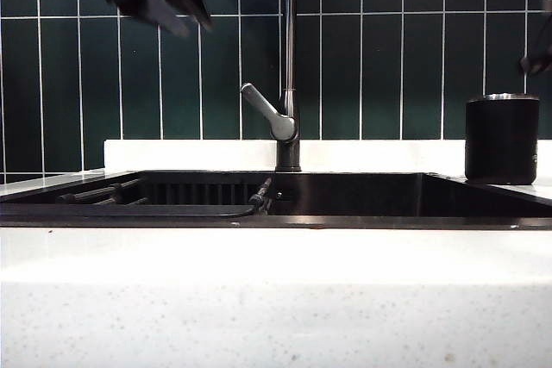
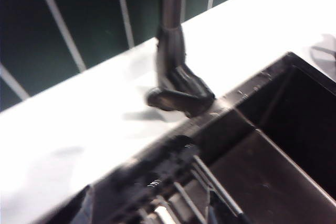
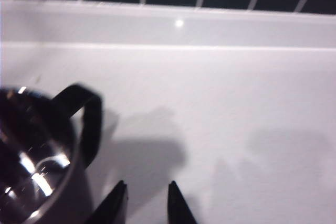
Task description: Pick up the mug next to the sink, go to the faucet to get some water, pour the water into the sink, and finally put the mug back to its place.
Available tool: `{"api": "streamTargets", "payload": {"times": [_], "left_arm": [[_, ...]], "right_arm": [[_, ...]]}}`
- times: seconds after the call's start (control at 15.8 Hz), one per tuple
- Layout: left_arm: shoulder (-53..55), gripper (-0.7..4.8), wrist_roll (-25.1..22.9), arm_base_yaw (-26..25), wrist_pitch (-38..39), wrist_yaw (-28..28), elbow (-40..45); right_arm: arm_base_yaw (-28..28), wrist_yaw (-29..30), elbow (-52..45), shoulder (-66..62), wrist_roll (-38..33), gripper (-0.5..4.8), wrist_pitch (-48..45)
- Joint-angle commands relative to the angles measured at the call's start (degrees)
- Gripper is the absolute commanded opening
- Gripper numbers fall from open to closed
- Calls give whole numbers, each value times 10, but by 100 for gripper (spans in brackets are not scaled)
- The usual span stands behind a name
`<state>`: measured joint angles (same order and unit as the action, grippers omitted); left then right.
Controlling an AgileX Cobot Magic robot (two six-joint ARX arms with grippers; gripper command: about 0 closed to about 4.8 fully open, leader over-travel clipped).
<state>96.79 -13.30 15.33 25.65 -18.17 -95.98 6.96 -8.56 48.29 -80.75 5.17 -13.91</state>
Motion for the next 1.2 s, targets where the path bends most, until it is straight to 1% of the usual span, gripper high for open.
{"api": "streamTargets", "payload": {"times": [0.06, 0.13, 0.19, 0.32, 0.38, 0.44, 0.5, 0.63, 0.69, 0.76, 0.82, 0.95, 1.01, 1.14, 1.2], "left_arm": [[-40, 255, 0, 0, 30, 4, -2], [-52, 214, 7, 2, 48, 4, -1], [-68, 205, 7, 14, 66, 23, 3], [-96, 204, 7, 17, 86, 42, 20], [-116, 184, 15, 17, 91, 46, 36], [-135, 148, 34, 17, 95, 59, 51], [-171, 138, 49, 17, 94, 72, 82], [-223, 111, 49, 17, 88, 94, 130], [-262, 111, 49, 17, 80, 105, 165], [-292, 106, 49, 17, 75, 112, 191], [-330, 65, 49, 17, 70, 120, 224], [-377, 35, 51, 17, 69, 120, 266], [-400, -4, 52, 17, 71, 119, 286], [-449, -6, 52, 17, 87, 120, 323], [-476, -6, 52, 17, 93, 129, 342]], "right_arm": [[4, -4, 2, 43, -30, 93, 19], [4, -4, 2, 59, -49, 93, 28], [2, -3, 2, 88, -67, 93, 56], [2, -3, 2, 126, -72, 91, 100], [2, -3, 2, 156, -72, 61, 127], [2, -3, 2, 181, -72, 48, 144], [2, 10, 2, 215, -72, 46, 167], [2, 34, 2, 253, -90, 35, 197], [0, 46, 2, 283, -99, 30, 221], [-7, 46, 2, 304, -99, 30, 236], [-16, 46, 2, 332, -99, 20, 249], [-28, 46, 1, 367, -99, 18, 256], [-39, 46, 1, 385, -99, 16, 262], [-62, 46, 1, 428, -96, 8, 303], [-70, 46, 0, 449, -96, 7, 321]]}}
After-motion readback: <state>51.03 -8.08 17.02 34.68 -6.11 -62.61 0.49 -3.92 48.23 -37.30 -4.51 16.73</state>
